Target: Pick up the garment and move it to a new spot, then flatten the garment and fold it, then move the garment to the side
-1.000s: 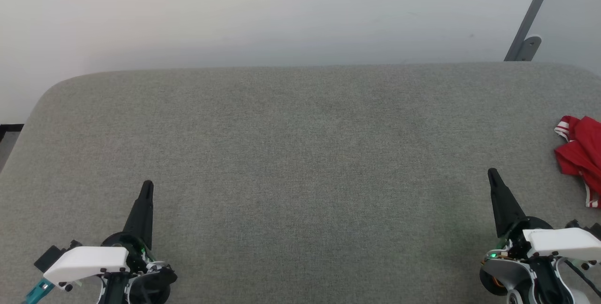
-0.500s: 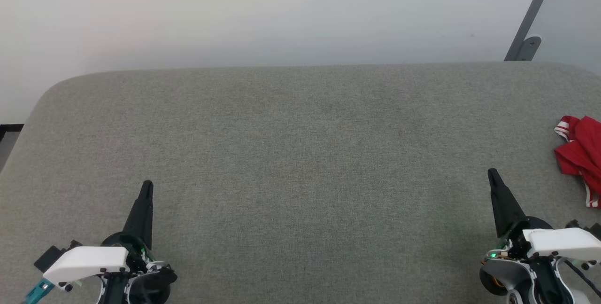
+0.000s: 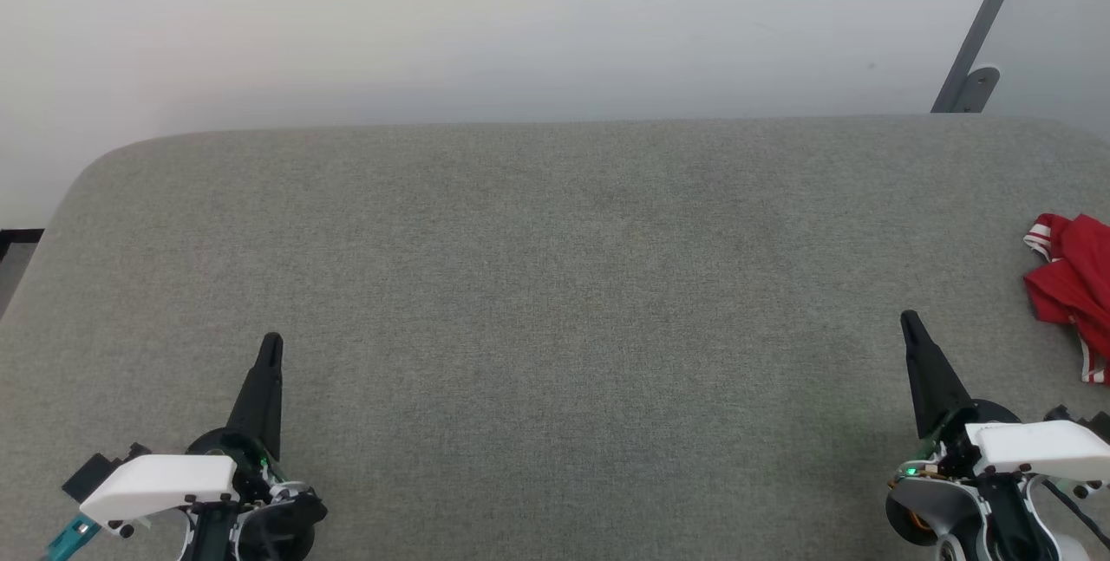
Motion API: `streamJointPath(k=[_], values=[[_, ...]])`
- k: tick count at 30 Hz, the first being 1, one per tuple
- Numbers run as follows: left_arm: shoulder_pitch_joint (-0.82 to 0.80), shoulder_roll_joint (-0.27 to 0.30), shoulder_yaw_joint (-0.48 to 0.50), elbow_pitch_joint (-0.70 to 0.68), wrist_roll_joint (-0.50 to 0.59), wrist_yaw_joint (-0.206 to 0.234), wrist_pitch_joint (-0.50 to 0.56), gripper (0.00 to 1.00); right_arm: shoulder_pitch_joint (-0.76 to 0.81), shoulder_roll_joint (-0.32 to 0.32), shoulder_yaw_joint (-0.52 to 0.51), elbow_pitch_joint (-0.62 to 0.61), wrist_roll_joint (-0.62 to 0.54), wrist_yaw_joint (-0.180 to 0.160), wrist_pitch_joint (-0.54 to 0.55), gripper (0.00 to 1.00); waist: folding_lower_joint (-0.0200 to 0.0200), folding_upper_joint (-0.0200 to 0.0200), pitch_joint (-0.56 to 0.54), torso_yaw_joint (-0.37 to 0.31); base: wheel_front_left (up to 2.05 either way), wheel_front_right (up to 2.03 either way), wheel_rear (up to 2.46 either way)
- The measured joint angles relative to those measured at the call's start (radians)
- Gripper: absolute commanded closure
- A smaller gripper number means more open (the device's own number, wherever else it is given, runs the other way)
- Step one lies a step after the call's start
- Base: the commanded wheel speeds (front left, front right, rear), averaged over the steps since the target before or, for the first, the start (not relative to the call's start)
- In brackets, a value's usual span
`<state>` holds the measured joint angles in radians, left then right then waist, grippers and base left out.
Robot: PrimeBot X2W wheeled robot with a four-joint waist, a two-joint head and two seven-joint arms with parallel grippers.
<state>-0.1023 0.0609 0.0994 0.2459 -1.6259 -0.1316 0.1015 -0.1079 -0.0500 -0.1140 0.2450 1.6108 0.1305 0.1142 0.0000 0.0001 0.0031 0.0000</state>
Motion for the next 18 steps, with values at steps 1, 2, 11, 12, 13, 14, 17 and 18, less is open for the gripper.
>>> streamJointPath(k=[1,2,11,12,13,14,17,18], values=[[0.000,0.000,0.000,0.000,0.000,0.000,0.001,1.00,0.000,0.000,0.000,0.000,0.000,0.000,0.000,1.00,0.0000,0.0000,0.000,0.000,0.00,0.00,0.00],[0.000,0.000,0.000,0.000,0.000,0.000,0.001,1.00,0.000,0.000,0.000,0.000,0.000,0.000,0.000,1.00,0.0001,0.0000,0.000,0.000,0.00,0.00,0.00],[0.000,-0.001,0.002,0.000,0.001,0.000,0.003,1.00,0.000,0.000,0.000,0.000,0.000,0.000,0.000,1.00,0.0000,0.0000,0.000,0.000,0.00,0.00,0.00],[0.000,-0.002,0.002,0.000,0.002,0.000,0.004,1.00,0.000,0.000,0.000,0.000,0.000,0.000,0.000,1.00,0.0000,0.0000,0.000,0.000,0.00,0.00,0.00],[0.000,-0.002,0.002,0.000,0.002,0.000,0.004,1.00,0.000,0.000,0.000,0.000,0.000,0.000,0.000,1.00,0.0000,0.0000,0.000,0.000,0.00,0.00,0.00],[0.000,-0.002,0.002,0.000,0.002,0.000,0.004,1.00,0.000,0.000,0.000,0.000,0.000,0.000,0.000,1.00,0.0000,0.0000,0.000,0.000,0.00,0.00,0.00],[0.000,-0.002,0.003,0.000,0.002,0.000,0.004,1.00,0.000,0.000,0.000,0.000,0.000,0.000,0.000,1.00,0.0001,0.0000,0.000,0.000,0.00,0.00,0.00],[0.000,-0.002,0.003,0.000,0.002,0.000,0.004,1.00,0.000,0.000,0.000,0.000,0.000,0.000,0.000,1.00,0.0001,0.0000,0.000,0.000,0.00,0.00,0.00]])
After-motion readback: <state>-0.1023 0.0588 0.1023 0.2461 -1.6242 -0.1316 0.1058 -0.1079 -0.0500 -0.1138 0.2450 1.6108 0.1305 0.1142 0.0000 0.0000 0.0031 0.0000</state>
